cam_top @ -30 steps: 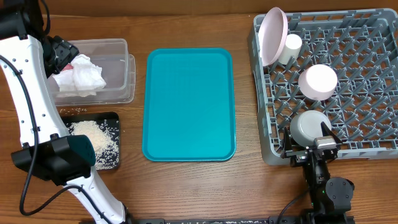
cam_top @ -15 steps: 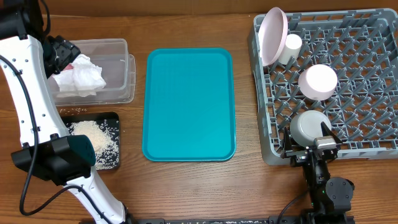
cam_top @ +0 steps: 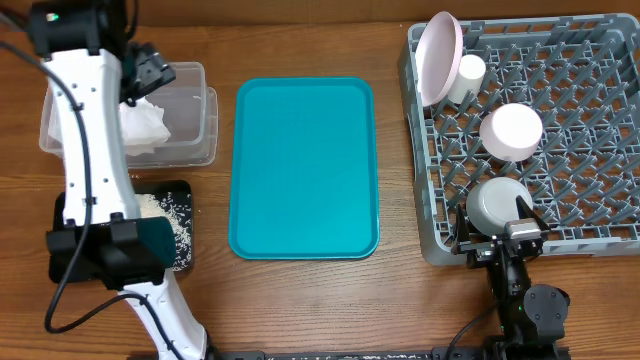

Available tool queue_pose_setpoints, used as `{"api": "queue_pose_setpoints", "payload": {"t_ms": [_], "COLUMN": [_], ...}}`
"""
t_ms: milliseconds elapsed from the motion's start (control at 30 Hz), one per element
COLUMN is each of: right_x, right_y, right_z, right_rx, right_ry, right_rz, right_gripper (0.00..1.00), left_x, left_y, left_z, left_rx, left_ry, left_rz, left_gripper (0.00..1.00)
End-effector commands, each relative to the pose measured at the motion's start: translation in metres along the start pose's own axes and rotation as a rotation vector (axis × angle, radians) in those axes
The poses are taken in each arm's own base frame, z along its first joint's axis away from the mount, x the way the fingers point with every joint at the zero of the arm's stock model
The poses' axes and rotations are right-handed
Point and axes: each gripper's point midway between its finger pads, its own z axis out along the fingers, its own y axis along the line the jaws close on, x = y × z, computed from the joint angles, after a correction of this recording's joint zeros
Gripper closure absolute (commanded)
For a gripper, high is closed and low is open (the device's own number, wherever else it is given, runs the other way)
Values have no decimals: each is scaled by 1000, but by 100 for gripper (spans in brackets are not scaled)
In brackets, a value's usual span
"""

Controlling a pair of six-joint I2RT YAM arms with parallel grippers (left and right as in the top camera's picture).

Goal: Sort waste into correct bins and load items into the dishwasher

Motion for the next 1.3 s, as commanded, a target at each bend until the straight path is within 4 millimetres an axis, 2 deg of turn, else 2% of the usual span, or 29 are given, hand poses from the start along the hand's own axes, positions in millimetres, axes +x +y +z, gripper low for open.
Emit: {"api": "queue_pose_setpoints", "payload": {"t_ms": [0,367,500,667,867,1267], "right_x": [2,2,2,2,2,2], "right_y": [-3,-3,-3,-3,-3,-3], "right_z": [0,0,0,0,0,0], "right_rx": [16,16,16,16,16,16], "right_ry": [-2,-2,-2,-2,-2,-2], "right_rz": [0,0,0,0,0,0], "right_gripper": [0,0,0,0,0,0], "left_x": [-5,-6,2,24,59,129], "left_y": [0,-23,-29,-30,-37,-7], "left_z": [-14,-22,-25,-21,-15,25], "left_rx": [3,158,240,324,469,503], "left_ry": [-47,-106,-161,-224,-339,-487], "left_rz": [38,89,164,249,412,454], "left_gripper": [0,0,0,0,0,0]}}
